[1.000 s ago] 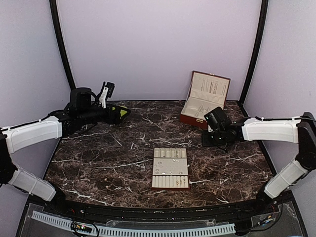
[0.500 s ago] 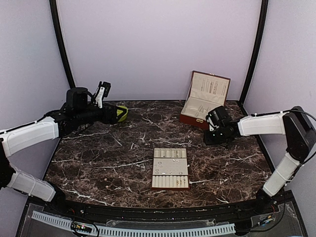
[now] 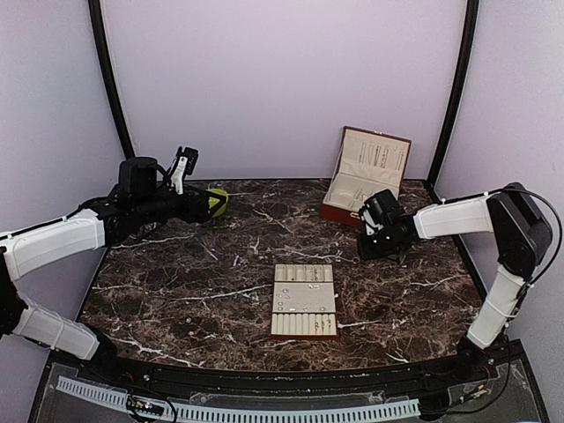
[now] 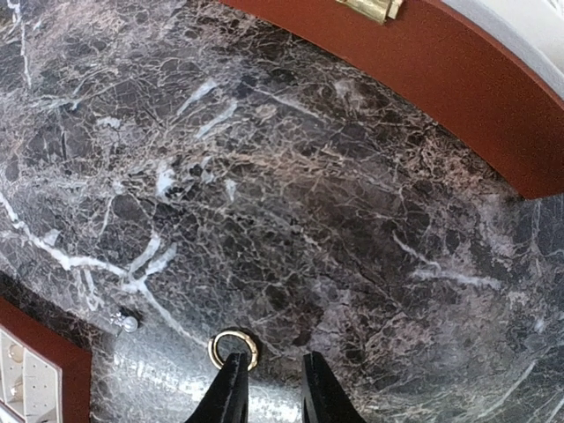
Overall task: Organize the mixed jewelry
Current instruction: Pick up the ring from the center of the board.
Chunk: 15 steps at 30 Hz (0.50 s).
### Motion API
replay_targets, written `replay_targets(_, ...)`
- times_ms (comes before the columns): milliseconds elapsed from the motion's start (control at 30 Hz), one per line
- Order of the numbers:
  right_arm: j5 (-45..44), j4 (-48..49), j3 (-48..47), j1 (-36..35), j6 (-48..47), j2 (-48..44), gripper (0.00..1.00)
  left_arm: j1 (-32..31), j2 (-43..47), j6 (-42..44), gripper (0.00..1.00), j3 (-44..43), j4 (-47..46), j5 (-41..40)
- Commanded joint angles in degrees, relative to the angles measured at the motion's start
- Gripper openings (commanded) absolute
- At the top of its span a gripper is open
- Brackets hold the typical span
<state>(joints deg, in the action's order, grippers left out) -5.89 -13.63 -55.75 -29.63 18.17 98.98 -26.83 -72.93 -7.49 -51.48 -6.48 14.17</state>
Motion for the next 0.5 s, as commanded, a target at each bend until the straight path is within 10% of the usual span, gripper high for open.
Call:
replay_targets(0, 0.7, 0.7, -2.3, 0.3, -1.2, 1.5, 0.21, 0.3, 2.3, 0.4, 0.83, 0.9, -0.3, 0.7)
replay_targets(467, 3.5, 1.9, -1.8, 0.1, -0.9, 3.9, 0.16, 0.3, 1.9, 0.1, 0.83, 1.0, -0.6, 0.6)
